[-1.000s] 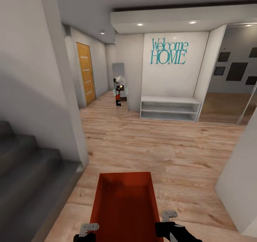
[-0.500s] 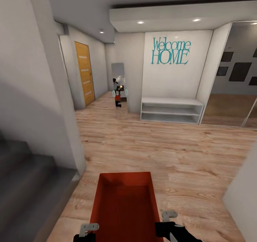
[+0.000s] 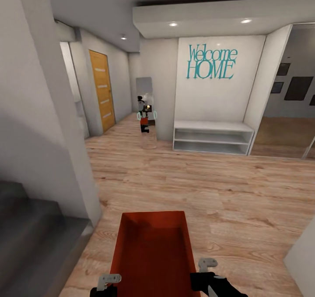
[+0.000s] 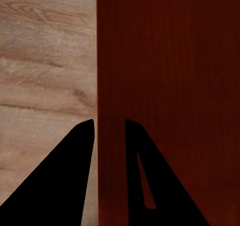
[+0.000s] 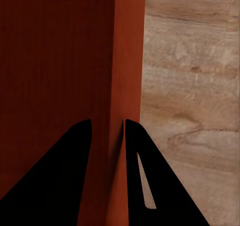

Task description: Move the two storage containers from the living room to the garage. In the garage, place one container on the floor and stack the other container on top of it (either order is fine).

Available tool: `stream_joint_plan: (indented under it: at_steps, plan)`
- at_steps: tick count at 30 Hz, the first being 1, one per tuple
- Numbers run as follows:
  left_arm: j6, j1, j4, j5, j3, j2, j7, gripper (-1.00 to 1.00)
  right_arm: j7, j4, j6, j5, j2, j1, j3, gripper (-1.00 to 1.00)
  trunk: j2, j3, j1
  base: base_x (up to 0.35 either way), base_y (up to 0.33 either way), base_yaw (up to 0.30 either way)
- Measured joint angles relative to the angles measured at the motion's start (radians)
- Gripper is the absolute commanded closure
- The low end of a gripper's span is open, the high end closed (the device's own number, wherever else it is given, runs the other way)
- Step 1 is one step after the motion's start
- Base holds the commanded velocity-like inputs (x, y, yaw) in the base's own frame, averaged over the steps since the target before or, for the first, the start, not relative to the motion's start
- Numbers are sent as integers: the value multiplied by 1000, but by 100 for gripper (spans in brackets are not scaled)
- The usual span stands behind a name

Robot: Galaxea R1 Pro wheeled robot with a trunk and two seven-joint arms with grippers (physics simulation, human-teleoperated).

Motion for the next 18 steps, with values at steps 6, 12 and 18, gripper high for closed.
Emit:
stream_joint_plan:
  at_steps: [6,12,18]
  plan:
    - [-1,0,0,0,0,0,0,100,0,-1,0,0,0,0,0,100,0,0,0,341,0,0]
    - [0,0,0,0,0,0,0,100,0,0,0,0,0,0,0,100,0,-1,0,341,0,20]
    - [-1,0,0,0,0,0,0,100,0,-1,0,-1,0,0,1,100,0,-3,0,341,0,19]
